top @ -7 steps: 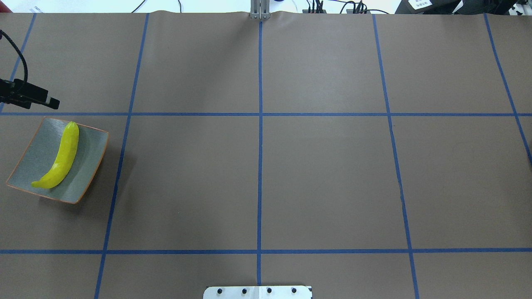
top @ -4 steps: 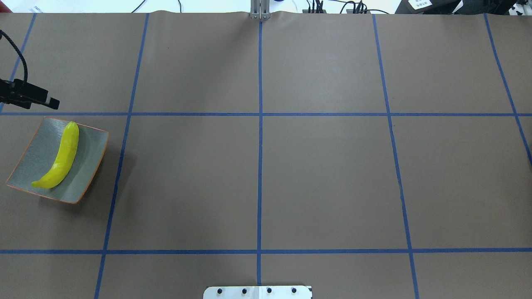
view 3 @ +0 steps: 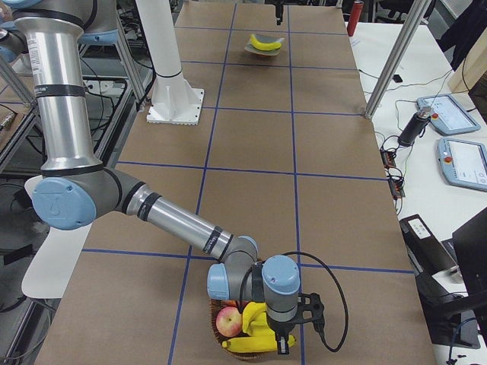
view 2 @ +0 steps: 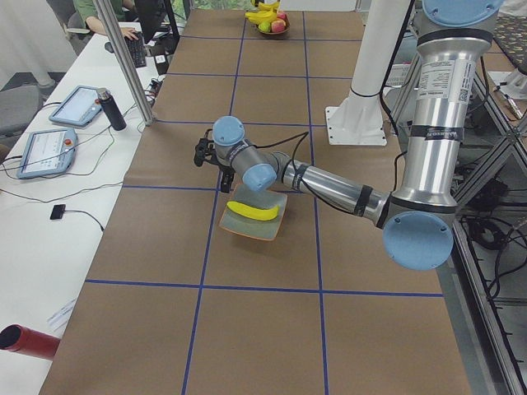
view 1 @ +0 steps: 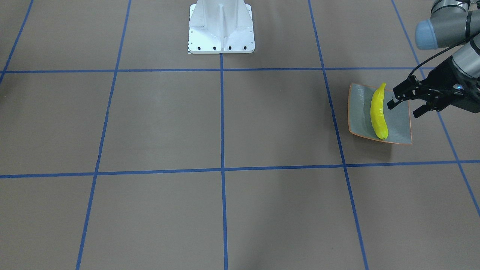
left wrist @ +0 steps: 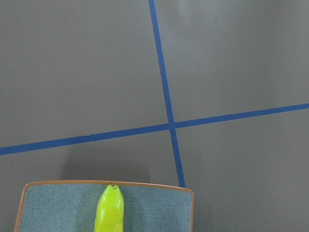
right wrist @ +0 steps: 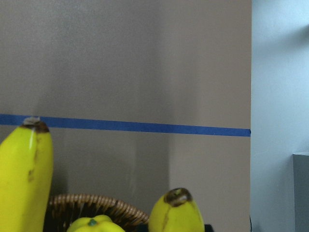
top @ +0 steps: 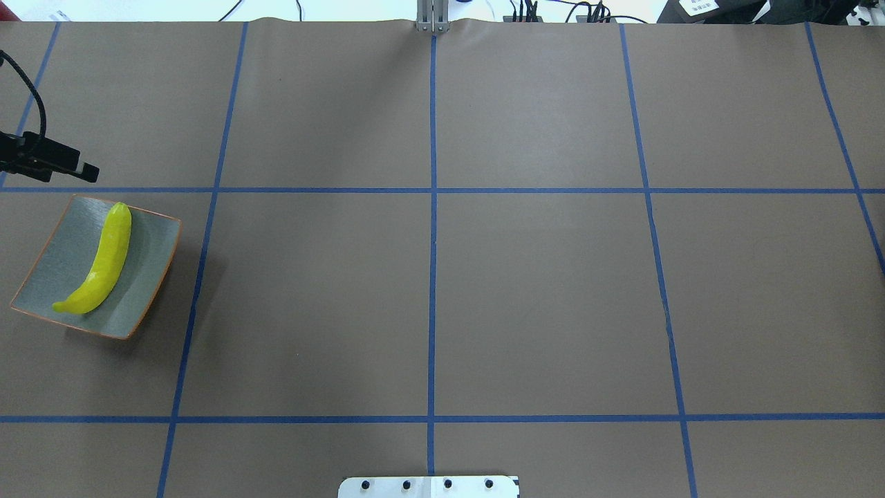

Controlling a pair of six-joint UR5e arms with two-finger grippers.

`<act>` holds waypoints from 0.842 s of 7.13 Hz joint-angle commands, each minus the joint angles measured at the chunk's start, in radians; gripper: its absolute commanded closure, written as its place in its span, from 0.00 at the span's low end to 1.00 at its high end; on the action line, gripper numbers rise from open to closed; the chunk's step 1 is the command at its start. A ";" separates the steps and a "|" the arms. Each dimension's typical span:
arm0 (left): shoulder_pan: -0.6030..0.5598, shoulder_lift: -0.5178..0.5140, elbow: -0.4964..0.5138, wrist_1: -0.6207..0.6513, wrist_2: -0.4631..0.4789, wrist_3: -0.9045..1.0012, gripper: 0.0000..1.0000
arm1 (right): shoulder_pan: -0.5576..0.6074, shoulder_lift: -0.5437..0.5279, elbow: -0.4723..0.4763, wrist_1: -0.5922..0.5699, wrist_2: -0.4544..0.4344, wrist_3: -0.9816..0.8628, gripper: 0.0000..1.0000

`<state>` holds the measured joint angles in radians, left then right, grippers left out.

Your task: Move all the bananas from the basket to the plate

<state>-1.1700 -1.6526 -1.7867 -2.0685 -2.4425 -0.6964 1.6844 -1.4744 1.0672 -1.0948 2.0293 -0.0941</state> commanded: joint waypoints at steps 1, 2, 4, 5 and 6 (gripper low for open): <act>0.001 0.001 0.003 -0.001 -0.003 0.000 0.00 | 0.085 0.000 0.109 -0.159 -0.006 -0.105 1.00; 0.001 0.001 0.004 -0.002 -0.003 0.000 0.00 | 0.103 0.023 0.155 -0.242 0.000 -0.116 1.00; 0.001 0.001 0.006 -0.008 -0.003 0.003 0.00 | 0.103 0.228 0.180 -0.498 0.003 -0.101 1.00; 0.001 -0.001 0.006 -0.008 -0.003 0.000 0.00 | 0.086 0.308 0.180 -0.570 0.026 -0.067 1.00; 0.001 -0.001 0.006 -0.008 -0.004 0.000 0.00 | 0.028 0.350 0.187 -0.579 0.088 0.070 1.00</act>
<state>-1.1689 -1.6530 -1.7810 -2.0765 -2.4455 -0.6954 1.7630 -1.1992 1.2472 -1.6237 2.0614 -0.1437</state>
